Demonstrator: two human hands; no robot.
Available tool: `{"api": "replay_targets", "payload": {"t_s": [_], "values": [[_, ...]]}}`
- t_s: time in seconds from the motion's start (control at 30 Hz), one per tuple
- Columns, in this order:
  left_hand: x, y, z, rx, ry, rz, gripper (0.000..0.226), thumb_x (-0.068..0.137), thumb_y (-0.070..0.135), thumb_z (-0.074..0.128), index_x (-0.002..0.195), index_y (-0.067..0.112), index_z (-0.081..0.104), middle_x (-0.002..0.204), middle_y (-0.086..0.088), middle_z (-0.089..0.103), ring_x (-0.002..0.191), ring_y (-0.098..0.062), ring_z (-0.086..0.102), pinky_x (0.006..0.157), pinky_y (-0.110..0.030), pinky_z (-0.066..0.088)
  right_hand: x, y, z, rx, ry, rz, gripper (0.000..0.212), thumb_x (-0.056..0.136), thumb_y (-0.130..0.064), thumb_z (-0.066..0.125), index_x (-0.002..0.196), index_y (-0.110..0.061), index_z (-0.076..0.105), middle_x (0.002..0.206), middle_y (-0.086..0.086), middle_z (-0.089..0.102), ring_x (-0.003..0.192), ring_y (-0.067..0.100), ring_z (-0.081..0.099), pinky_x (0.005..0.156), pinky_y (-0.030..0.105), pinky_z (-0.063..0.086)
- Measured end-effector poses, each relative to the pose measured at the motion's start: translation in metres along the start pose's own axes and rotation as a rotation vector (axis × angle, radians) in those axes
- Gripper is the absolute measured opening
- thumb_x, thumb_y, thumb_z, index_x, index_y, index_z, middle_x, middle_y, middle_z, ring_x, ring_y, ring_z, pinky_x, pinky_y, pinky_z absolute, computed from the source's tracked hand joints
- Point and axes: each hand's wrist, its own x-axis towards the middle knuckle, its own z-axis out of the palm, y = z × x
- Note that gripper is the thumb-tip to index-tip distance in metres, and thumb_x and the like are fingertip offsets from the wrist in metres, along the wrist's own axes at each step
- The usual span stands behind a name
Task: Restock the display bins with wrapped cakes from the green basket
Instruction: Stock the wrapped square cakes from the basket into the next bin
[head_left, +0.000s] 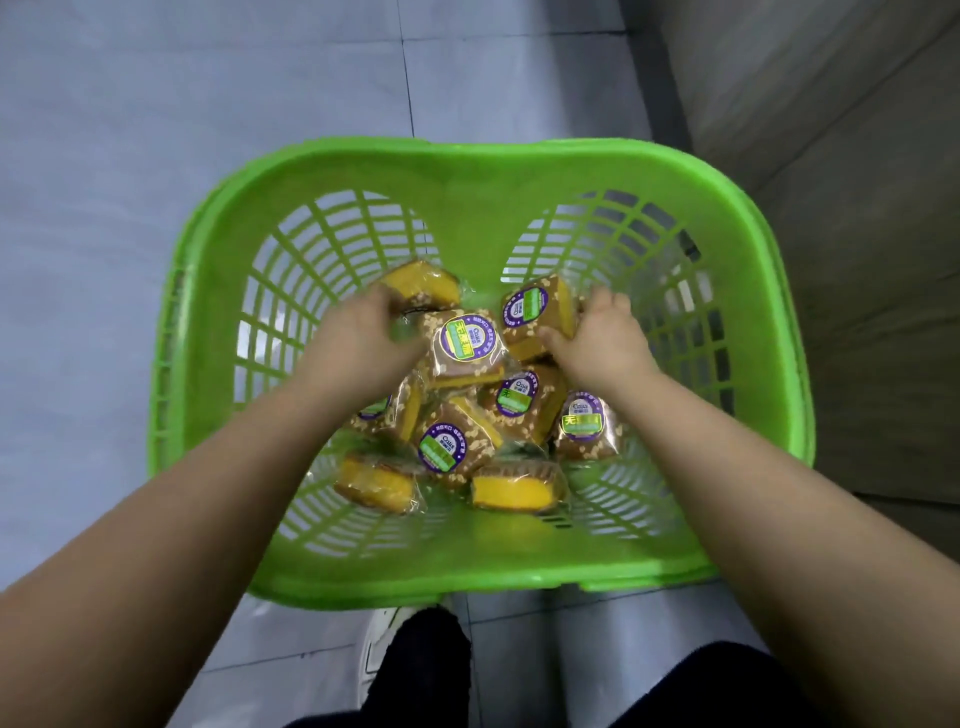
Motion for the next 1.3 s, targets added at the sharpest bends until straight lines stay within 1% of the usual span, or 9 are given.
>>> {"api": "replay_targets", "payload": {"t_s": [0.13, 0.23, 0.37, 0.47, 0.67, 0.8, 0.97, 1.17, 1.3], "values": [[0.015, -0.011, 0.039, -0.363, -0.343, -0.446, 0.08, 0.084, 0.05, 0.059, 0.142, 0.005, 0.028, 0.145, -0.017, 0.038, 0.127, -0.034, 0.043, 0.105, -0.045, 0.037, 0.025, 0.003, 0.015, 0.49, -0.095, 0.288, 0.061, 0.089, -0.043, 0.054, 0.137, -0.007, 0.038, 0.112, 0.014, 0.055, 0.103, 0.027, 0.054, 0.098, 0.041, 0.041], [0.026, -0.013, 0.058, -0.606, -0.289, -0.548, 0.088, 0.075, 0.057, 0.065, 0.141, 0.009, 0.032, 0.143, -0.015, 0.042, 0.125, -0.035, 0.046, 0.103, -0.052, 0.039, 0.031, 0.001, 0.031, 0.55, 0.002, 0.332, 0.06, 0.09, -0.036, 0.055, 0.138, -0.006, 0.033, 0.127, 0.012, 0.055, 0.115, 0.03, 0.053, 0.101, 0.038, 0.04], [0.028, -0.003, 0.072, -0.831, -0.185, -0.604, 0.07, 0.069, 0.035, 0.08, 0.125, 0.005, 0.05, 0.103, -0.009, 0.067, 0.08, -0.022, 0.067, 0.056, -0.028, 0.055, 0.022, 0.008, 0.029, 0.691, 0.027, 0.29, 0.054, 0.085, -0.027, 0.064, 0.131, -0.009, 0.042, 0.112, 0.01, 0.059, 0.099, 0.027, 0.059, 0.096, 0.045, 0.046], [0.021, 0.0, 0.066, -0.962, -0.184, -0.533, 0.06, 0.069, 0.015, 0.08, 0.12, 0.009, 0.049, 0.085, -0.003, 0.067, 0.053, -0.012, 0.068, 0.04, -0.019, 0.048, 0.006, 0.016, 0.009, 0.811, 0.029, 0.288, 0.055, 0.085, -0.023, 0.066, 0.132, -0.007, 0.044, 0.112, 0.011, 0.062, 0.1, 0.025, 0.061, 0.094, 0.042, 0.048], [-0.037, 0.051, -0.003, -1.234, -0.081, -0.381, 0.043, 0.072, 0.012, 0.076, 0.111, 0.011, 0.058, 0.096, -0.012, 0.073, 0.078, -0.03, 0.072, 0.061, -0.037, 0.057, -0.08, 0.01, -0.084, 1.173, 0.12, 0.204, 0.025, 0.085, -0.018, 0.064, 0.11, -0.013, 0.063, 0.077, -0.01, 0.071, 0.065, -0.002, 0.063, 0.057, 0.011, 0.047], [-0.11, 0.118, -0.087, -1.217, -0.01, -0.341, 0.056, 0.066, 0.039, 0.071, 0.115, 0.014, 0.062, 0.107, -0.011, 0.071, 0.093, -0.026, 0.068, 0.077, -0.038, 0.054, -0.171, -0.013, -0.186, 1.419, 0.158, 0.186, 0.036, 0.082, -0.015, 0.064, 0.118, -0.012, 0.061, 0.085, 0.0, 0.073, 0.073, 0.009, 0.067, 0.063, 0.023, 0.053], [-0.203, 0.222, -0.196, -1.344, -0.116, -0.267, 0.064, 0.07, 0.02, 0.064, 0.131, 0.012, 0.045, 0.125, -0.019, 0.06, 0.114, -0.044, 0.055, 0.096, -0.06, 0.042, -0.305, -0.048, -0.33, 1.566, 0.339, 0.093, 0.05, 0.07, -0.021, 0.074, 0.118, -0.018, 0.061, 0.109, 0.001, 0.071, 0.098, 0.013, 0.064, 0.087, 0.028, 0.052], [-0.3, 0.351, -0.271, -1.339, -0.338, -0.078, 0.063, 0.068, 0.008, 0.058, 0.13, 0.008, 0.047, 0.123, -0.022, 0.058, 0.114, -0.045, 0.052, 0.084, -0.045, 0.052, -0.442, -0.036, -0.448, 1.625, 0.6, 0.191, 0.042, 0.061, -0.034, 0.068, 0.102, -0.041, 0.065, 0.113, -0.007, 0.067, 0.1, 0.017, 0.062, 0.092, 0.041, 0.047], [-0.342, 0.404, -0.273, -1.209, -0.4, 0.046, 0.064, 0.06, 0.021, 0.07, 0.121, 0.009, 0.055, 0.113, -0.019, 0.065, 0.099, -0.037, 0.057, 0.073, -0.037, 0.052, -0.514, 0.01, -0.478, 1.653, 0.662, 0.291, 0.053, 0.067, -0.015, 0.072, 0.118, -0.018, 0.055, 0.118, 0.012, 0.064, 0.105, 0.03, 0.059, 0.099, 0.053, 0.041]]}}
